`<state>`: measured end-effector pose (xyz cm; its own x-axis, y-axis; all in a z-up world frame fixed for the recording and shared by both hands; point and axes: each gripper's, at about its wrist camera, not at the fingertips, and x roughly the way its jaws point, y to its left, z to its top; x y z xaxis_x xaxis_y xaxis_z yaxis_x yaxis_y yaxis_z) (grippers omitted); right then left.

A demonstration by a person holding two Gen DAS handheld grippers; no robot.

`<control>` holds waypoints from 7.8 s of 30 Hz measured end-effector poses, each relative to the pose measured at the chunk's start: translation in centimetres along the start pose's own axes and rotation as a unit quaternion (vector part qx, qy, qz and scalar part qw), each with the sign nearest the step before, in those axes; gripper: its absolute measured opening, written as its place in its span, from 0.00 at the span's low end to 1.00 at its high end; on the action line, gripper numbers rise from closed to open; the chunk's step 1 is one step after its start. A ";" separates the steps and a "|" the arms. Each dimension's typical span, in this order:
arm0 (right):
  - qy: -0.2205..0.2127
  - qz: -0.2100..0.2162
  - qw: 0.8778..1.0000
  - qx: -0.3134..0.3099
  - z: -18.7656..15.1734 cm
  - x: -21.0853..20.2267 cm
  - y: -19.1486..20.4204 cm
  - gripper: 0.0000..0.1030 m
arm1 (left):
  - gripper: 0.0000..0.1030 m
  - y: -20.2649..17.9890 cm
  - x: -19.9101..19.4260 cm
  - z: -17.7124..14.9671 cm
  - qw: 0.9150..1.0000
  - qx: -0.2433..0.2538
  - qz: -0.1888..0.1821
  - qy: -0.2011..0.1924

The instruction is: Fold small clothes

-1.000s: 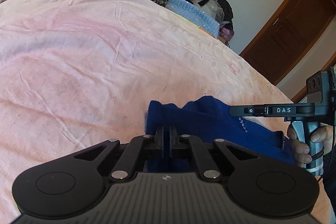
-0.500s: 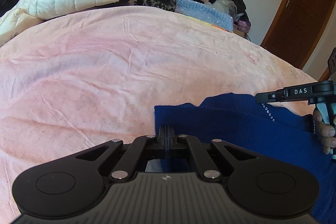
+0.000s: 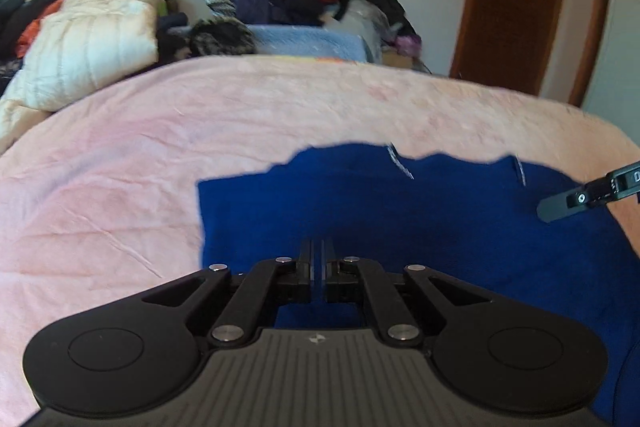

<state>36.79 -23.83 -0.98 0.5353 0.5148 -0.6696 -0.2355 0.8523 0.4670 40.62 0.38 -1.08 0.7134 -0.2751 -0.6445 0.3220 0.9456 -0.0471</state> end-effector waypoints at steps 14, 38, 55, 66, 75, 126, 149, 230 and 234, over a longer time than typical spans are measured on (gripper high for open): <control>-0.039 0.042 0.996 0.062 -6.8 -7.5 0.2 0.55 | 0.04 -1.8 -6.6 -3.0 0.999 -0.027 0.022 -0.033; 0.026 0.039 0.974 0.220 -25.7 -19.1 -1.8 0.37 | 0.06 -6.4 -17.7 -16.9 0.995 -0.082 -0.050 0.032; -0.005 0.030 0.970 0.240 -31.5 -20.4 -1.3 0.00 | 0.07 -5.3 -19.0 -20.1 0.989 -0.122 -0.062 0.057; 0.002 0.073 0.952 0.298 -32.2 -22.1 -0.8 0.52 | 0.07 -1.0 -23.3 -21.2 0.982 -0.178 -0.033 0.062; 0.037 0.131 0.973 0.187 -27.6 -18.0 6.1 0.69 | 0.07 2.6 -23.6 -22.7 0.962 -0.260 -0.026 0.073; 0.066 0.184 0.914 0.356 -35.3 -18.1 1.8 0.64 | 0.64 11.0 -24.2 -27.5 0.852 -0.459 -0.222 0.115; 0.083 0.152 0.909 0.379 -36.7 -17.0 1.1 0.05 | 0.06 8.3 -22.3 -27.4 0.870 -0.422 -0.201 0.160; -0.140 -0.100 0.976 0.136 3.2 -2.9 -8.0 0.37 | 0.93 3.0 2.4 9.5 0.988 -0.125 0.070 -0.054; -0.091 -0.215 0.971 0.044 3.2 -0.2 -7.5 0.37 | 0.93 -1.3 4.6 7.0 0.985 0.051 0.161 -0.037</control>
<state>41.04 -30.62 -2.52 0.7058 0.0812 -0.7038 0.1074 0.9697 0.2195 47.83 -3.35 1.40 0.8310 0.0200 -0.5559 0.1304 0.9645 0.2297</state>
